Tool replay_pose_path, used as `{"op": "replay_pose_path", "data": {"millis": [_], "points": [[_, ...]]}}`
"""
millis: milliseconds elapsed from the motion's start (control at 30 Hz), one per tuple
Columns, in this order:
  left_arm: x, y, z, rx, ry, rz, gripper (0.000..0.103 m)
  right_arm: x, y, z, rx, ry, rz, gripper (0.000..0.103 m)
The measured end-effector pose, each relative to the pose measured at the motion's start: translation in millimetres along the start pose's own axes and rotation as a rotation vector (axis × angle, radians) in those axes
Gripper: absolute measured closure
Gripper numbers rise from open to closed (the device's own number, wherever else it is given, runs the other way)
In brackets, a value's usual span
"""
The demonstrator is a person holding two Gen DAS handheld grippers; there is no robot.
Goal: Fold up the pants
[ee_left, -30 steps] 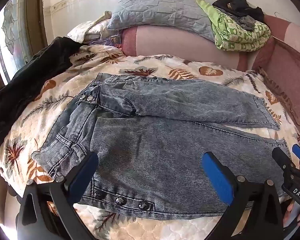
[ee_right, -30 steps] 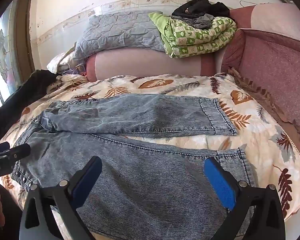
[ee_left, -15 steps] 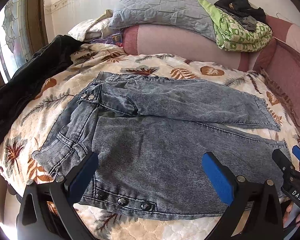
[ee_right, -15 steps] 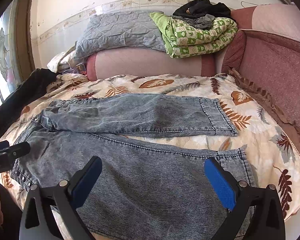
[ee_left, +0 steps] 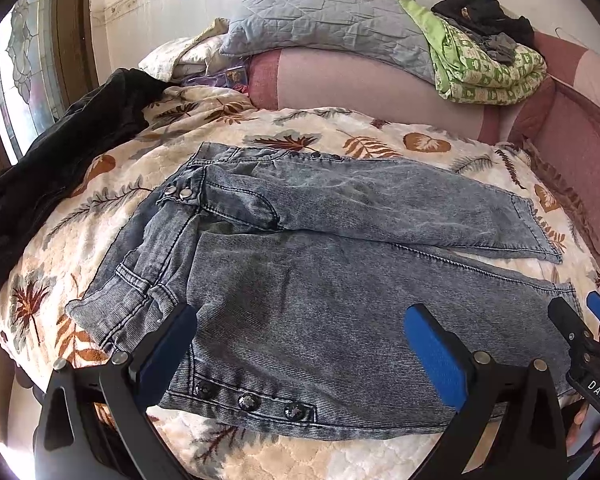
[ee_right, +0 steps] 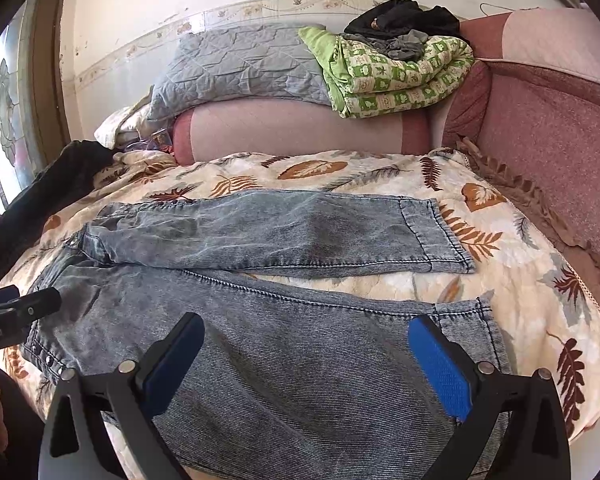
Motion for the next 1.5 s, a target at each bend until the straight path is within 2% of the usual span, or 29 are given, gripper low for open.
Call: {"op": "replay_pose_path", "data": {"millis": [200,833,933,1033,1133,1200,1267,1333,1367,1500], "points": [[-0.5,-2.0,-1.5,-0.001,0.020,-0.003,0.000,-1.1,0.4,-0.5,0.003,0.005,-0.002,0.000],[6.9,-13.0,3.8,0.028,-0.007,-0.039,0.000,-1.4,-2.0,1.0,-0.017,0.005,0.000,0.000],[10.3,-13.4,0.5,0.028,-0.030,0.012,0.000,-1.7,-0.8,0.9,-0.001,-0.011,-0.018,0.000],[22.7,-28.3,-12.3,-0.035,-0.075,0.076,0.000,2.7,6.3,-0.3,0.085,-0.084,-0.114,0.000],[47.8,-60.0,-36.6,-0.097,-0.128,0.065,0.000,17.1,33.8,-12.0,0.172,-0.152,-0.165,0.000],[66.8,-80.0,-53.0,-0.121,-0.142,0.055,0.000,31.7,67.0,-29.4,0.213,-0.163,-0.134,0.000],[87.3,-99.3,-66.8,-0.136,-0.150,0.022,0.000,56.2,103.2,-41.5,0.238,-0.212,-0.093,0.000],[111.3,-113.7,-72.9,-0.144,-0.190,0.013,0.000,85.6,142.1,-40.8,0.318,-0.302,-0.064,0.000],[123.7,-119.6,-73.4,-0.152,-0.212,0.019,0.000,98.7,156.4,-37.7,0.373,-0.348,-0.088,0.000],[165.9,-143.6,-69.8,-0.198,-0.283,0.024,0.000,139.0,203.7,-23.3,0.553,-0.460,-0.076,0.000]]}}
Point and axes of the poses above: each gripper's, at about its wrist camera, not at the fingertips, and x roughly the way its jaws point, y to its right, z to its underside, the point moved 9 cm from there along x, roughly the way its jaws point, and after that the axes turned 6 degrees about y, right-handed, at the moved point
